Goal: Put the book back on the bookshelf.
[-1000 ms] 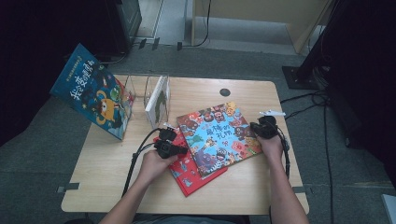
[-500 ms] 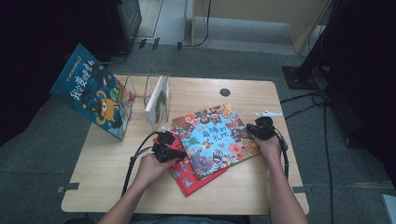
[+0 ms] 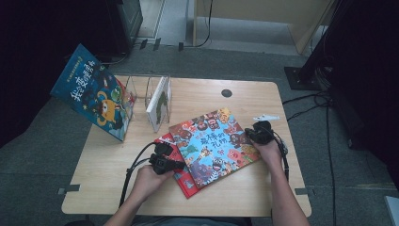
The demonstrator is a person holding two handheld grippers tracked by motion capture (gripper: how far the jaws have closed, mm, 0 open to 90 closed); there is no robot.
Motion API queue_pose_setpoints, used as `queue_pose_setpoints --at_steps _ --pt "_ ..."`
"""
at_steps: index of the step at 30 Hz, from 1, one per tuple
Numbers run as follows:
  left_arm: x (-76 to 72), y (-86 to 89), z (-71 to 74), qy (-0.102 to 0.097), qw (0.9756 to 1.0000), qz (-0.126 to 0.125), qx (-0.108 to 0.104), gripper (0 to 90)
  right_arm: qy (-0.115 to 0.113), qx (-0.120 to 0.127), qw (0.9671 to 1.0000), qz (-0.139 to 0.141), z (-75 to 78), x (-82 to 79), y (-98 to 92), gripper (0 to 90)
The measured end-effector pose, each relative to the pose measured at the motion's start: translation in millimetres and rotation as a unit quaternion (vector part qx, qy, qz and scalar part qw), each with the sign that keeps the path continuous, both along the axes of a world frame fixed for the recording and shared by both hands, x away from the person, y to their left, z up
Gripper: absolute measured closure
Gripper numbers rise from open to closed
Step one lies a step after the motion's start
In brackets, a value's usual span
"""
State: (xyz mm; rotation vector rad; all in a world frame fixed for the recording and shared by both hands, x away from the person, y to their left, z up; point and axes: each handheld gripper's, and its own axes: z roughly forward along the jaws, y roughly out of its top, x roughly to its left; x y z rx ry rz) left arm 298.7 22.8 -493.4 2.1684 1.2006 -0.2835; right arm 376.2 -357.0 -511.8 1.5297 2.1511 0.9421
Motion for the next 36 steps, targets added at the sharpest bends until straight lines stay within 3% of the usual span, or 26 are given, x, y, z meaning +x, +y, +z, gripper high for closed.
queue_pose_setpoints --at_steps 4,12,14,19,26,30,36 --pt "-11.2 1.7 0.9 0.004 0.9999 -0.010 0.005 90.0 0.000 -0.007 0.9999 0.008 0.6 -2.7 7.4 90.0" --pt "-22.0 8.7 -1.2 0.021 0.9996 -0.012 -0.011 89.6 -0.005 -0.001 0.9997 0.024 1.2 -4.4 16.9 90.0" --pt "-20.0 10.8 -1.2 0.025 0.9995 -0.010 -0.015 87.9 -0.005 0.005 0.9995 0.031 0.5 -3.6 14.5 90.0" --pt "-12.0 20.7 4.3 0.012 0.9999 0.001 -0.012 87.4 -0.011 0.016 0.9994 0.029 5.1 -9.9 9.9 90.0" --pt "7.6 40.7 16.2 -0.020 0.9995 0.022 -0.012 86.2 -0.027 0.031 0.9988 0.026 8.6 -35.0 -2.8 90.0" --pt "20.1 53.2 18.9 -0.025 0.9990 0.034 -0.017 85.6 -0.027 0.030 0.9989 0.024 10.3 -50.8 -8.8 90.0" --pt "34.4 65.0 21.4 -0.035 0.9987 0.036 0.003 84.4 -0.033 0.035 0.9985 0.025 10.3 -73.4 -11.9 90.0"
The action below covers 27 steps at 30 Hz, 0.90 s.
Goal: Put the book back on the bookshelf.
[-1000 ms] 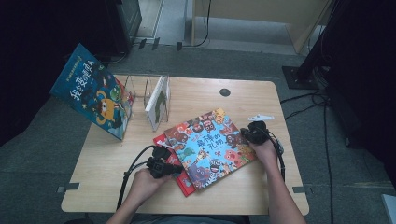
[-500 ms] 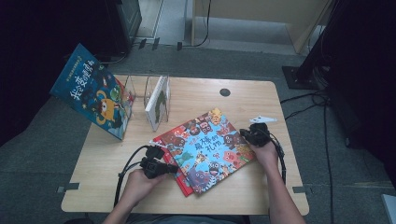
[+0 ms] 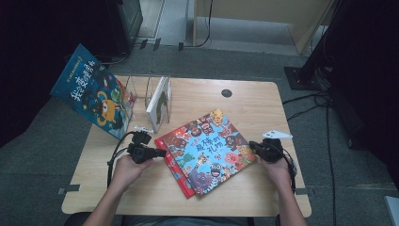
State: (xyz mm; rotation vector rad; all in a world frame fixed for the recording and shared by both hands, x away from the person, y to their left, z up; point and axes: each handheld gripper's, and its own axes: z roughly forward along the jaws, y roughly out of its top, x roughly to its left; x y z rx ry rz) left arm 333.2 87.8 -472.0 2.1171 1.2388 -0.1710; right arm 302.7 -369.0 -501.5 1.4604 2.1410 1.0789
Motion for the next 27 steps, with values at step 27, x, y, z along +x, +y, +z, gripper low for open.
queue_pose_setpoints --at_steps 27 --pt "18.4 13.2 -0.4 -0.001 0.9999 0.015 -0.005 78.1 0.020 -0.011 0.9997 0.002 -6.9 -39.1 -11.7 90.0"
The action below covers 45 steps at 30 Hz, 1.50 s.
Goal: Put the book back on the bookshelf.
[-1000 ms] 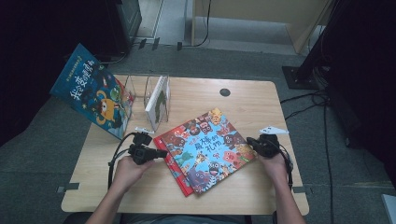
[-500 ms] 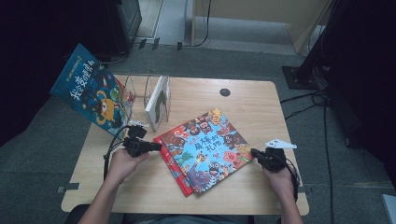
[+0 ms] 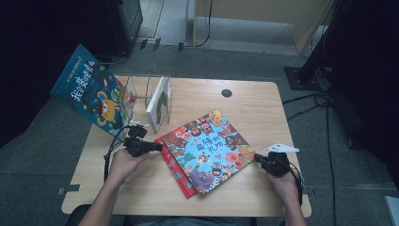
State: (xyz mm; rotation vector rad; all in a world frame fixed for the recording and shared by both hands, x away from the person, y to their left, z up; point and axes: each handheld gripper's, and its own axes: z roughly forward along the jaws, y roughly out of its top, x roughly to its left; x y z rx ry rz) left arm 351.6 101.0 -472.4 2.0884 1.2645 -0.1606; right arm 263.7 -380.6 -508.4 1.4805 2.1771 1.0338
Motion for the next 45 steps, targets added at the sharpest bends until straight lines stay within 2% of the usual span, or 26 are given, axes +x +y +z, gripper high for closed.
queue_pose_setpoints --at_steps 7,17,19,21,24,26,29,35,39,45 --pt "3.4 3.0 -1.6 0.002 0.9999 0.012 0.006 77.9 -0.009 0.001 0.9999 -0.011 -1.7 12.8 -3.8 88.6" --pt "13.1 3.1 -6.5 0.008 0.9995 0.028 0.010 77.8 -0.013 0.017 0.9996 -0.016 -4.0 29.8 -6.1 90.0" --pt "14.3 2.3 -8.7 0.010 0.9995 0.027 0.012 77.9 -0.005 0.021 0.9996 -0.019 -3.1 33.3 -6.2 90.0" --pt "13.9 2.5 -8.9 0.012 0.9996 0.024 0.012 77.8 -0.008 0.021 0.9995 -0.020 -2.7 35.6 -5.8 90.0" --pt "12.4 1.8 -8.3 0.018 0.9998 0.012 0.002 78.3 -0.004 0.030 0.9993 -0.021 -3.9 39.4 -6.4 90.0" --pt "9.7 -2.1 -8.3 0.015 0.9998 0.005 0.015 77.1 -0.004 0.036 0.9991 -0.023 -4.6 41.5 -6.8 90.0" --pt "8.8 0.3 -7.1 0.019 0.9998 0.008 0.006 77.3 -0.003 0.038 0.9990 -0.024 -4.7 44.0 -6.5 90.0" --pt "2.3 -0.7 -6.8 0.022 0.9996 -0.006 0.019 78.8 -0.008 0.042 0.9989 -0.020 -5.6 47.1 -3.4 90.0" --pt "-6.7 -1.0 -7.2 0.030 0.9992 -0.016 0.019 78.6 -0.003 0.035 0.9993 -0.009 -4.9 49.7 3.3 90.0" --pt "-17.7 -1.1 -7.7 0.042 0.9988 -0.019 0.013 78.4 -0.002 0.033 0.9994 0.000 -4.8 53.6 9.4 90.0"
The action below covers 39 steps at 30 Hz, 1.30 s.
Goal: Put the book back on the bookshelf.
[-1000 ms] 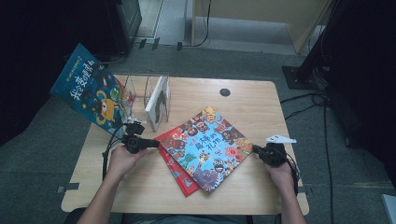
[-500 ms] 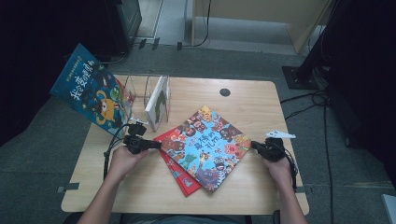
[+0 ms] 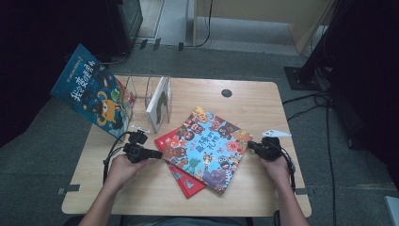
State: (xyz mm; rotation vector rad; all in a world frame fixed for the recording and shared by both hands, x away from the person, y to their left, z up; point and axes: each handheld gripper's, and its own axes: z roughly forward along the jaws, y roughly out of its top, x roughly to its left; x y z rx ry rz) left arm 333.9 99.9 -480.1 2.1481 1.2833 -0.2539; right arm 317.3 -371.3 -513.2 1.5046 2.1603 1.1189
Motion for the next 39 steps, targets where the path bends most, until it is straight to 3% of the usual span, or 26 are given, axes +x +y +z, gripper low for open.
queue_pose_setpoints --at_steps 5,12,17,21,34,36,39 --pt "-5.6 -1.6 1.6 0.003 1.0000 -0.001 -0.004 76.8 -0.001 0.000 1.0000 0.006 0.1 5.2 4.6 90.0" --pt "5.7 -8.2 3.2 -0.003 0.9999 0.006 -0.007 72.6 0.002 0.001 0.9999 0.014 1.0 13.4 9.4 90.0" --pt "11.5 -16.4 1.4 -0.002 1.0000 0.004 0.002 71.9 0.002 0.009 0.9997 0.023 2.3 14.7 12.9 90.0" --pt "6.7 -17.7 0.2 -0.001 0.9999 0.000 0.011 72.9 0.000 0.013 0.9995 0.029 3.7 13.6 16.0 90.0" --pt "-14.6 -11.2 0.8 0.012 0.9999 -0.012 -0.003 72.3 0.002 0.012 0.9983 0.057 4.8 10.2 30.1 90.0" --pt "-15.7 -9.6 1.8 0.014 0.9998 -0.010 -0.010 71.2 0.003 0.010 0.9980 0.062 4.9 9.2 32.1 90.0" --pt "-13.7 -6.9 2.7 0.012 0.9999 0.001 -0.001 65.1 0.004 0.008 0.9979 0.064 5.4 7.5 34.0 90.0"
